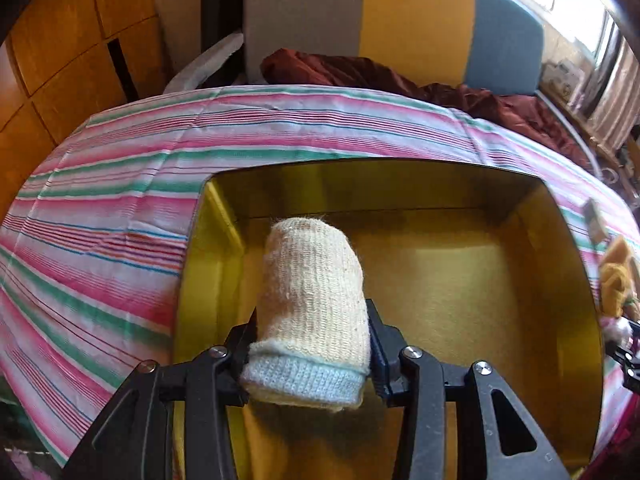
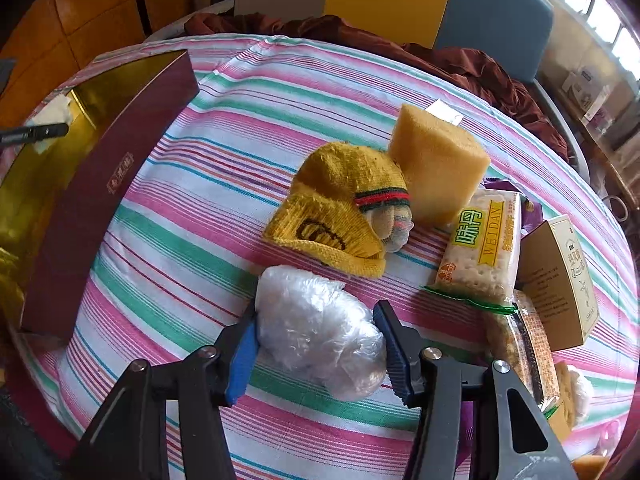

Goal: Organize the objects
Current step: 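Carry the sock into the gold tray and open the left tool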

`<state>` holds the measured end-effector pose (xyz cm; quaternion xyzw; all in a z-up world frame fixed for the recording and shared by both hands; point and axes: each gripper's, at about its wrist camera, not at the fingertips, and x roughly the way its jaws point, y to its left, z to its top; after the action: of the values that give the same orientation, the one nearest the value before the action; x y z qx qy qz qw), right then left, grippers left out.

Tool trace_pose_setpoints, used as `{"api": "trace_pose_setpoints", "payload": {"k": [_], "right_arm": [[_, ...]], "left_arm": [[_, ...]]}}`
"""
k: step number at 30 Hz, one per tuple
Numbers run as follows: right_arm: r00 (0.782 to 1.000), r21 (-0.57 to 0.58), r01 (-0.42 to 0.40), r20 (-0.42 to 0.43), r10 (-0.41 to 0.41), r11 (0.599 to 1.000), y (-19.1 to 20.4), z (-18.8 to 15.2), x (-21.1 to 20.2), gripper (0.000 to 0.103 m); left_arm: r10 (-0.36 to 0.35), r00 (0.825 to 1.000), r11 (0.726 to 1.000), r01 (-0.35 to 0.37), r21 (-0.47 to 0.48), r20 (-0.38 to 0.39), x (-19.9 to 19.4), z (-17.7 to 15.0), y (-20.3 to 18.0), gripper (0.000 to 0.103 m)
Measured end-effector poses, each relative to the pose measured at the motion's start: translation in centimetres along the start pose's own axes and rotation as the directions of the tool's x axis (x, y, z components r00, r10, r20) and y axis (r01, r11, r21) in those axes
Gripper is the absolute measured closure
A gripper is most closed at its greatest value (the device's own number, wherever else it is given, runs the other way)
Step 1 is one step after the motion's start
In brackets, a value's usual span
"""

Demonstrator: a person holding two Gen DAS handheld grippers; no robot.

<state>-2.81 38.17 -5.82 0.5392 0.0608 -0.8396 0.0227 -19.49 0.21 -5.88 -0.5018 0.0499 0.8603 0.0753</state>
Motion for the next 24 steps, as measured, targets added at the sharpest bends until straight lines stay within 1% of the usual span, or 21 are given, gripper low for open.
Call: {"api": "trace_pose_setpoints", "payload": {"k": [1, 3, 4, 6, 7, 9, 10, 11, 13, 14, 17, 19, 24], "right_arm": [[1.0, -0.001, 0.001, -0.002, -0.001, 1.0, 0.0, 0.0, 0.0, 0.049], [1.0, -0.001, 0.0, -0.001, 0.0, 1.0, -0.1, 0.0, 0.0, 0.049], [1.0, -0.001, 0.0, -0.001, 0.0, 1.0, -0.1, 0.0, 0.0, 0.049], [1.0, -0.002, 0.001, -0.002, -0.001, 1.0, -0.1, 0.0, 0.0, 0.05], [1.0, -0.003, -0.002, -0.004, 0.002, 1.0, 0.0, 0.0, 0.1, 0.056], [1.0, -0.002, -0.002, -0.004, 0.002, 1.0, 0.0, 0.2, 0.1, 0.057], [1.0, -0.003, -0.001, -0.004, 0.001, 1.0, 0.0, 0.2, 0.1, 0.057], [1.0, -0.002, -0.001, -0.004, 0.001, 1.0, 0.0, 0.2, 0.1, 0.058], [1.0, -0.006, 0.0, -0.004, 0.0, 1.0, 0.1, 0.3, 0.1, 0.058], [1.0, -0.006, 0.001, -0.004, -0.001, 1.0, 0.1, 0.4, 0.0, 0.058], [1.0, 0.003, -0.001, -0.007, 0.001, 1.0, 0.0, 0.6, 0.0, 0.058], [1.0, 0.009, -0.006, -0.008, 0.006, 1.0, -0.1, 0.6, 0.0, 0.058], [1.0, 0.024, -0.016, -0.015, 0.016, 1.0, -0.4, 0.7, -0.1, 0.057]], "left_arm": [[0.019, 1.0, 1.0, -0.019, 0.004, 0.007, 0.2, 0.1, 0.0, 0.059], [0.031, 0.999, 1.0, -0.031, 0.002, -0.033, 1.0, 0.5, 0.1, 0.059], [0.036, 0.999, 0.999, -0.036, -0.007, -0.04, 1.4, 0.7, 0.2, 0.059], [0.055, 0.998, 0.998, -0.055, 0.011, -0.021, 1.5, 1.2, -0.1, 0.058], [0.061, 0.998, 0.998, -0.061, 0.018, -0.007, 1.6, 1.5, -0.2, 0.058], [0.069, 0.997, 0.998, -0.069, 0.013, 0.03, 1.4, 2.2, 0.0, 0.054], [0.075, 0.996, 0.997, -0.076, 0.003, 0.043, 1.4, 2.4, 0.0, 0.05], [0.07, 0.996, 0.997, -0.07, -0.01, 0.05, 1.3, 2.6, 0.2, 0.041], [0.033, 0.998, 0.999, -0.032, -0.026, 0.045, 1.0, 2.9, 0.4, 0.032], [0.028, 0.999, 0.999, -0.027, -0.036, 0.044, 0.7, 2.8, 0.5, 0.03], [0.034, 0.997, 0.999, -0.031, -0.039, 0.073, -0.7, 2.1, 0.6, 0.028], [0.032, 0.993, 0.999, -0.027, -0.045, 0.11, -2.2, 1.1, 0.4, 0.028], [-0.014, 0.985, 0.998, 0.024, -0.056, 0.173, -6.0, -2.2, -0.6, 0.028]]}}
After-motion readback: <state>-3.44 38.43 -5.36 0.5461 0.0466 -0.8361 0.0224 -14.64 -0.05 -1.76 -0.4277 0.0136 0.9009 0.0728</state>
